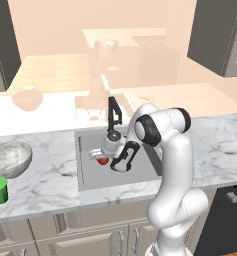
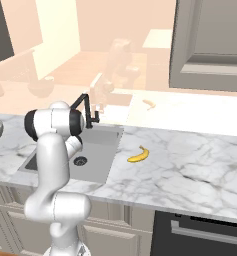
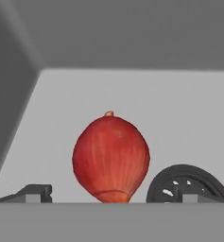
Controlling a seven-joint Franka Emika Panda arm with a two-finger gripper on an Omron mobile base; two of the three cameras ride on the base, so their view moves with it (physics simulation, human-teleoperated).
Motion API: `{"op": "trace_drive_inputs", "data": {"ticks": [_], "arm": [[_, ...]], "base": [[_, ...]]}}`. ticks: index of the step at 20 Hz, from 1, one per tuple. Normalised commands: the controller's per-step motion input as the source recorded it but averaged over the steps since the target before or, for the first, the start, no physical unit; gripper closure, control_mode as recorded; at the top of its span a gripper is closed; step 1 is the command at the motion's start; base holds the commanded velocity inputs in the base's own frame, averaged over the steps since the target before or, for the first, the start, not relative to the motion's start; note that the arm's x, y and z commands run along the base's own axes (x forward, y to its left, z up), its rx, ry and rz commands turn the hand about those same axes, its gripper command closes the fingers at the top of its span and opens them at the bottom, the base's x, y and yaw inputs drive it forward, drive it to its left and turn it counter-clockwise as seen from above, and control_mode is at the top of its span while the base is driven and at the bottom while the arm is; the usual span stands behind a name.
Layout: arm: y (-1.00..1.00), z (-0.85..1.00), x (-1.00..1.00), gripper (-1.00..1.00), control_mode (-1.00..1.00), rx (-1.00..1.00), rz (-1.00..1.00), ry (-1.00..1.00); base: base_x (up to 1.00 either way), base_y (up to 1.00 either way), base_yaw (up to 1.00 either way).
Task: Remove the onion and banana from the sink. Then move the bowl and cup from the counter to the sink for washing.
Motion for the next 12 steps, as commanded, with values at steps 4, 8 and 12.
{"op": "trace_drive_inputs", "data": {"ticks": [4, 8, 12], "arm": [[0.05, -0.09, 0.12, -1.0, -1.0, 0.0, 0.0, 0.0], [0.02, -0.08, 0.14, -1.0, -1.0, 0.0, 0.0, 0.0], [0.0, -0.08, 0.13, -1.0, -1.0, 0.0, 0.0, 0.0]], "base": [[0.0, 0.0, 0.0], [0.0, 0.0, 0.0], [0.0, 0.0, 0.0]]}}
